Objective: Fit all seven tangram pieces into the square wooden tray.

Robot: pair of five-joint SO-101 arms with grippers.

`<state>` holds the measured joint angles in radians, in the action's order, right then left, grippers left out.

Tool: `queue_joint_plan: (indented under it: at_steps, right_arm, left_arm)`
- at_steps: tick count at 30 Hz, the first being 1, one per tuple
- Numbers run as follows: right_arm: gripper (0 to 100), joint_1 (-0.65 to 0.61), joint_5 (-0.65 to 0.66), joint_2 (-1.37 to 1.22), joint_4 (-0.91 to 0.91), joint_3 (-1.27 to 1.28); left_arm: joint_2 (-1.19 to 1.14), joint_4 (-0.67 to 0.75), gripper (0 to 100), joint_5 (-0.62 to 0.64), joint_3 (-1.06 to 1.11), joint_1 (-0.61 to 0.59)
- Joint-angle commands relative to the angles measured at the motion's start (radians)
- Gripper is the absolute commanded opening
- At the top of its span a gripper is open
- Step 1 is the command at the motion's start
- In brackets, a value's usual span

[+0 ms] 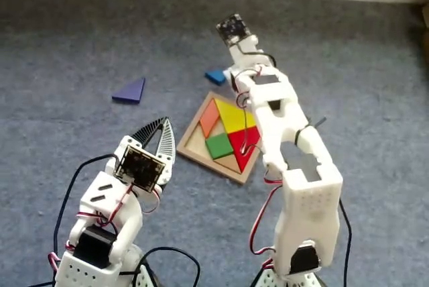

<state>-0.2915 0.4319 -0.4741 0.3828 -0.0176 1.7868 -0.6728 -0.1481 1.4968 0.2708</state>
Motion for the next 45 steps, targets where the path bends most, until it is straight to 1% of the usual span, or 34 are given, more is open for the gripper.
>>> queue_joint_plan:
  at_steps: [1, 4, 7, 12, 14, 19, 25, 30, 34, 39, 42, 45]
  right_arm:
    - [0.5, -0.002, -0.098, 0.168, 0.007, 0.039]
    - [0.5, -0.015, -0.150, 0.216, 0.007, 0.085]
    - [0.5, -0.022, -0.170, 0.219, 0.005, 0.097]
    - [0.5, -0.030, -0.219, 0.176, 0.004, 0.097]
    - [0.5, -0.030, -0.235, 0.136, -0.038, 0.097]
    - [0.5, -0.041, -0.235, 0.061, -0.179, 0.101]
    - [0.5, -0.070, -0.235, -0.048, -0.203, 0.085]
    - [0.5, -0.085, -0.238, -0.122, -0.263, 0.007]
    - [0.5, -0.088, -0.238, -0.159, -0.298, -0.005]
    - [0.5, -0.073, -0.241, -0.062, -0.300, 0.005]
    - [0.5, -0.073, -0.242, 0.004, -0.306, 0.051]
    - [0.5, -0.073, -0.242, 0.015, -0.308, 0.088]
  left_arm:
    - [0.031, 0.018, 1, -0.008, -0.010, -0.012]
    - [0.031, 0.018, 1, -0.005, -0.012, -0.010]
    - [0.033, 0.017, 1, -0.005, -0.018, -0.010]
    - [0.033, -0.023, 1, -0.003, -0.039, -0.008]
    - [0.031, -0.021, 1, -0.003, -0.035, -0.007]
    - [0.033, -0.051, 1, -0.003, -0.044, 0.041]
    - [0.033, -0.052, 1, -0.003, -0.044, 0.038]
    - [0.033, -0.054, 1, -0.006, -0.044, 0.044]
    - [0.033, -0.054, 1, -0.006, -0.044, 0.042]
    - [0.033, -0.058, 1, -0.006, -0.054, 0.045]
    - [0.033, -0.094, 1, -0.006, -0.077, 0.047]
    - [0.033, -0.101, 1, -0.006, -0.081, 0.047]
